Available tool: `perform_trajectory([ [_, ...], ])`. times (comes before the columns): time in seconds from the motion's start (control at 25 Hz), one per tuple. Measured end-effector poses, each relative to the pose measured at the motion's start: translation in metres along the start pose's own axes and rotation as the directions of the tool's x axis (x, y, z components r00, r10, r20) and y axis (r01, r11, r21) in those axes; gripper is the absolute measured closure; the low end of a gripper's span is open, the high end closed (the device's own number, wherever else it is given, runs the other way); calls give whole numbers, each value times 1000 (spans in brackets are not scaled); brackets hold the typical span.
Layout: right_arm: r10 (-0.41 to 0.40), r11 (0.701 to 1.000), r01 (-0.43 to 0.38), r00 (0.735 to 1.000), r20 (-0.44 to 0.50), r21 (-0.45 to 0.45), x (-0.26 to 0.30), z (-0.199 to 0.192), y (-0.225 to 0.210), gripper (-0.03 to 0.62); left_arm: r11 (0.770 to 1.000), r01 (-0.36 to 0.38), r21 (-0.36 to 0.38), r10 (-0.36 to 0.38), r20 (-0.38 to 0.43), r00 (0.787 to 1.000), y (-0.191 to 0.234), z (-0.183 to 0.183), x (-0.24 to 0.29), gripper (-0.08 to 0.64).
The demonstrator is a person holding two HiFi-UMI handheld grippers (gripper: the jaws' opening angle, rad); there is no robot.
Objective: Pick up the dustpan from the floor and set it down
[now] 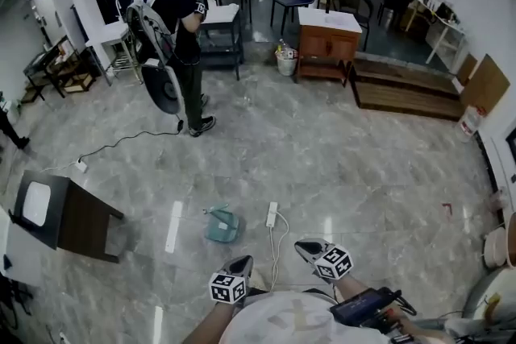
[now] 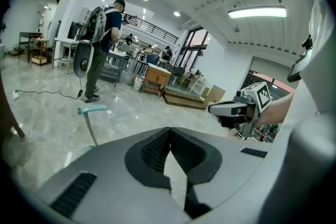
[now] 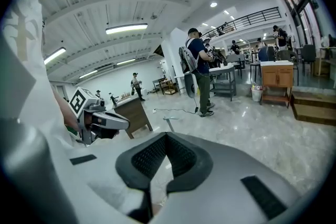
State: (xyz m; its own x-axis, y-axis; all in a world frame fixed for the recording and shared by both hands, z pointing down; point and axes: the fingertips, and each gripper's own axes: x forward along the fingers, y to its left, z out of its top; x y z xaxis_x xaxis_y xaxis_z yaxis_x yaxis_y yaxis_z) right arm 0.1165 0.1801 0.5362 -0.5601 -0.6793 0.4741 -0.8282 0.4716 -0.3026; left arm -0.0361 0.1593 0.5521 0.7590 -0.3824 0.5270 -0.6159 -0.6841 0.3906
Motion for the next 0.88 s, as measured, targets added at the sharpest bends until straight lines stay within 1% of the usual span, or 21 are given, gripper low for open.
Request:
perform_trajectory([
  [0.12,-22,1000,22,1000,8,-1,11,10,-10,575,1000,9,9,-9,5,1000,13,12,8,548],
  [0.32,-16,1000,16,1000,14,-14,47,28,-12,575,1000,1,15,-2,16,1000,46,30,8,548],
  [0.48,-38,999,38,999,20,-19,67,39,-19,575,1000,3,23,-4,26,1000,68,37,6,548],
  [0.72,-71,996,73,997,37,-43,94,68,-20,575,1000,2,18,-2,29,1000,105,48,-5,548],
  [0.8,-79,996,81,996,35,-41,97,75,-19,575,1000,0,9,0,25,1000,111,51,-8,548],
  [0.88,-85,996,86,996,22,-35,95,75,-17,575,1000,2,-6,-2,21,1000,112,49,-10,548],
])
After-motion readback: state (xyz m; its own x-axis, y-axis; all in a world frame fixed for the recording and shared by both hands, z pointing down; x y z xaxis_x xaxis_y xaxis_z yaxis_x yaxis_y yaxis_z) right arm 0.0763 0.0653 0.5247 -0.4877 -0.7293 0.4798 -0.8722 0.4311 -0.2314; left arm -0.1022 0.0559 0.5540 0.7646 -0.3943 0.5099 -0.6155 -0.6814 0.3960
